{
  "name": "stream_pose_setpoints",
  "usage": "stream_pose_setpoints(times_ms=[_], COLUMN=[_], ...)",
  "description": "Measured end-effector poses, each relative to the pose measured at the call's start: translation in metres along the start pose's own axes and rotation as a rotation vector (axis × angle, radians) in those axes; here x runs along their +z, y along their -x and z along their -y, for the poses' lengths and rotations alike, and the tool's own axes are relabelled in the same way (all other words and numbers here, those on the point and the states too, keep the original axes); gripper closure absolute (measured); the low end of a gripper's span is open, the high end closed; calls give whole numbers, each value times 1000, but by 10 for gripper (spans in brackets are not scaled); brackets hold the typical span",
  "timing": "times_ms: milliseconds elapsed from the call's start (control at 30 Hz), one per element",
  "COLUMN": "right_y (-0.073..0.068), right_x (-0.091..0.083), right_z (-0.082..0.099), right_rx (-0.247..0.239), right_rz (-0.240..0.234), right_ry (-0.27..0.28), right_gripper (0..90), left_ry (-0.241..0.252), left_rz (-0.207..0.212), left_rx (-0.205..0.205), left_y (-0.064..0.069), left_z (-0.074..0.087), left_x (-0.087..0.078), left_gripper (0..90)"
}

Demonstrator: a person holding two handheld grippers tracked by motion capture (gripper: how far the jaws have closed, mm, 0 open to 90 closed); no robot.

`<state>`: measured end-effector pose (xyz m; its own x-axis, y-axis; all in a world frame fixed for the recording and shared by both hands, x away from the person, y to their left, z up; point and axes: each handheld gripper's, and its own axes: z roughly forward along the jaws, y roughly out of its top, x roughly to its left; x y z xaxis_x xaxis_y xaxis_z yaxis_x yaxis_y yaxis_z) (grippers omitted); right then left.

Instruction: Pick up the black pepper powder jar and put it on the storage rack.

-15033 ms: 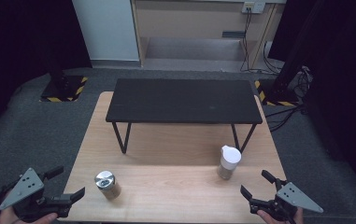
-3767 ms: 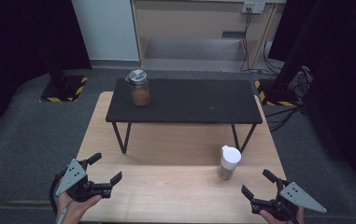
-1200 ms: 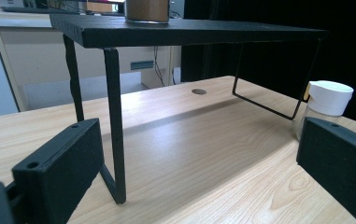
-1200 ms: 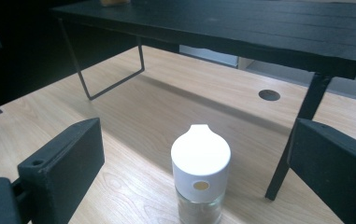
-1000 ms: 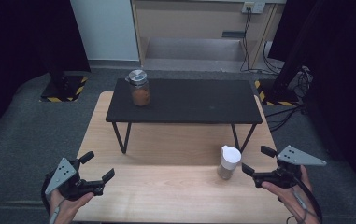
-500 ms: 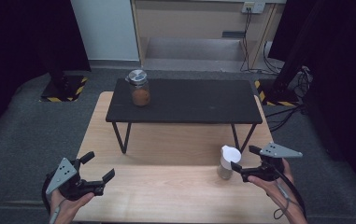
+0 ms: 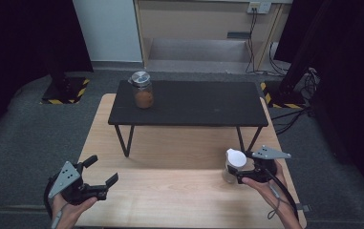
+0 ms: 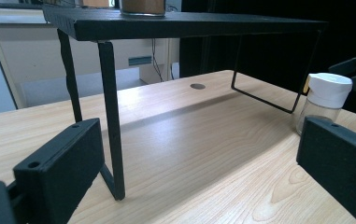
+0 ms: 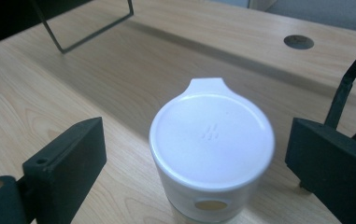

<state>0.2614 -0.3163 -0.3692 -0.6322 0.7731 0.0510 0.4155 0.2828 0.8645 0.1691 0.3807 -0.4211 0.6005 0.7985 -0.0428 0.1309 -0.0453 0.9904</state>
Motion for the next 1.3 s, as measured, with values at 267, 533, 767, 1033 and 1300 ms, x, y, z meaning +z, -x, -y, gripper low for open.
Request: stream_pose_setpoints(times_ms=[267, 533, 767, 1033, 1300], right_y=[-5, -13, -18, -12, -6], right_x=[16, 19, 18, 4, -17], right_z=[3, 5, 3, -4, -22], right_rx=[17, -20, -39, -63, -106], right_rz=[36, 85, 98, 70, 9], right_ry=[-15, -24, -30, -30, -24], right_gripper=[112, 307, 310, 310, 310], left_ry=[0, -1, -1, -3, -1], left_rz=[1, 2, 4, 6, 6], left_rx=[0, 2, 1, 3, -4], left_y=[0, 0, -1, -1, -1], left_z=[0, 0, 0, 0, 0], left_x=[0, 0, 0, 1, 1], left_gripper=[0, 0, 0, 0, 0])
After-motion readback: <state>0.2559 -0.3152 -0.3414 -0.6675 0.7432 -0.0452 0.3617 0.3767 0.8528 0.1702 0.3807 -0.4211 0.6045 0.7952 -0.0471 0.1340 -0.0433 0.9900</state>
